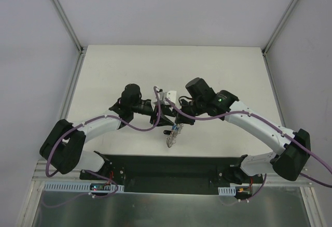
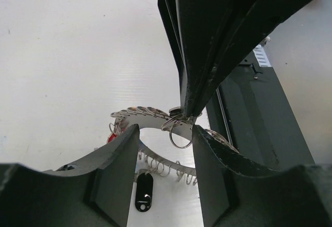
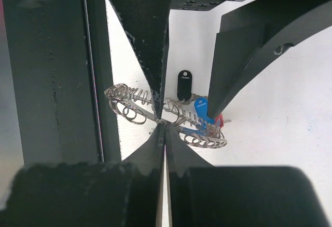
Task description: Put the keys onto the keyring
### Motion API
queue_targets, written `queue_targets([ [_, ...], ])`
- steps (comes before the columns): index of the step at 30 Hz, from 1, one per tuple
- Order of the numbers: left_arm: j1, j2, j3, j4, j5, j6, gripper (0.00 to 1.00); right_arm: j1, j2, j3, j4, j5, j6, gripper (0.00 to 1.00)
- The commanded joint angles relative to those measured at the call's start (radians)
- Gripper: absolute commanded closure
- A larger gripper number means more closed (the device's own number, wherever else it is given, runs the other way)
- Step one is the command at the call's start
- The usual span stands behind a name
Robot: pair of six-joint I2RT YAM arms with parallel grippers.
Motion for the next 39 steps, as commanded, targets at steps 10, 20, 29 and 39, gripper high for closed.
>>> queue_targets([
  [10,0.003,0.071,0.086,-0.001,0.173,0.035,0.56,0.013,-0.008,0.051,-0.009,-0.057,-0.036,0.99],
  [20,-0.009,0.099,0.119,0.0,0.197,0.029,0.69,0.014,0.005,0.061,-0.02,-0.059,-0.039,0.99],
  [29,-0.012,0.091,0.117,0.003,0.194,0.003,1.0,0.014,0.008,0.057,-0.026,-0.036,-0.036,0.99],
  [39,-0.012,0.014,0.042,0.106,0.096,-0.109,1.0,-0.001,-0.042,-0.003,-0.04,0.046,0.001,0.99],
])
